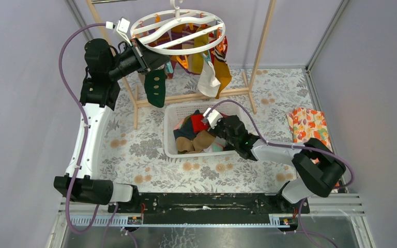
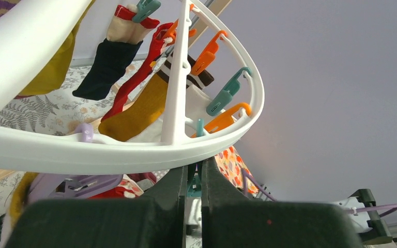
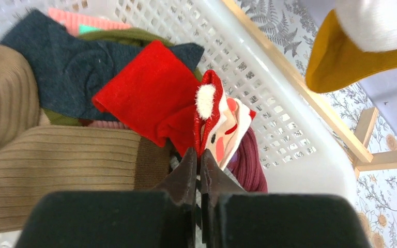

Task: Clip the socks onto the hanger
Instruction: Pick up the sock from the bin, then clamp the sock onto the hanger.

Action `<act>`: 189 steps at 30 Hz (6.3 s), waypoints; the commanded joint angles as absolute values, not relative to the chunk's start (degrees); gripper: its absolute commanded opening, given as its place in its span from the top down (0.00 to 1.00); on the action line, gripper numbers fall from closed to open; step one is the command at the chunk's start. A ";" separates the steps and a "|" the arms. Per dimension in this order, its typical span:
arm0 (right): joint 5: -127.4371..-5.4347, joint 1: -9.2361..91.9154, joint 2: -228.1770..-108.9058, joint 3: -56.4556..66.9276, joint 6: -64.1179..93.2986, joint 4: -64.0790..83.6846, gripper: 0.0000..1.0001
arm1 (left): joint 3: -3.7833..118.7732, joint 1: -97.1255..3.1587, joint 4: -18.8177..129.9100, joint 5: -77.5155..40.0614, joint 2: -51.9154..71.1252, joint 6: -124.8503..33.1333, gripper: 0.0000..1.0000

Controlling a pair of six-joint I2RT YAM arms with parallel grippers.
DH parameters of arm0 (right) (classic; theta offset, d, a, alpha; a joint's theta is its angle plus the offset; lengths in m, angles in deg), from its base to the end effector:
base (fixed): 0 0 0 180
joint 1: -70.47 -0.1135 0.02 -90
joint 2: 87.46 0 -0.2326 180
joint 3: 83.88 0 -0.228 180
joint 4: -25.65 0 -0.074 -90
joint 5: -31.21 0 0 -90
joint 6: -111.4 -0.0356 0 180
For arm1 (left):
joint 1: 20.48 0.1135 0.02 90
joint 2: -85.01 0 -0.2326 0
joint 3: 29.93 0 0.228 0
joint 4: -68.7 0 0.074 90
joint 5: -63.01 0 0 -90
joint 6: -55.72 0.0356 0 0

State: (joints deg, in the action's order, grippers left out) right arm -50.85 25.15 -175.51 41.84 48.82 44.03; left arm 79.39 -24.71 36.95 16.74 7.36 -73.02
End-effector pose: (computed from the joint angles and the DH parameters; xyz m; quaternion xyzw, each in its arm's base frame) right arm 0.2193 0.2148 0.1902 -0.4368 0.6638 0.0397 0.6058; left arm 0.2615 -0.0440 0.4603 0.0565 0.7052 -0.4854 0.5137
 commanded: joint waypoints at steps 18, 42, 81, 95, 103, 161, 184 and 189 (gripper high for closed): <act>-90.04 24.85 -161.91 10.08 14.27 17.37 1.00 | 77.85 -24.70 45.49 27.50 7.58 -78.82 1.00; -99.87 27.34 -175.01 -1.56 1.43 36.44 1.00 | 74.37 -24.70 53.12 31.38 9.03 -84.11 1.00; -100.86 34.12 -179.46 -4.60 -10.64 48.63 1.00 | 74.44 -24.61 57.13 36.01 8.29 -87.62 1.00; -109.99 34.76 -180.96 -6.13 -16.46 53.53 1.00 | 75.03 -24.61 57.49 36.03 7.85 -88.05 1.00; -112.15 34.81 -181.28 -6.50 -17.23 53.00 1.00 | 74.94 -24.57 57.49 35.87 7.85 -88.10 1.00; -96.53 36.09 -177.48 -2.77 -19.51 52.39 1.00 | 71.80 -24.61 67.75 39.56 8.29 -95.41 1.00; -98.03 36.37 -172.49 5.82 -21.67 53.00 1.00 | 73.49 -24.48 62.30 36.78 7.55 -90.53 1.00; -86.76 33.41 -166.73 12.46 -15.14 50.66 1.00 | 75.56 -24.61 53.93 30.90 7.98 -84.80 1.00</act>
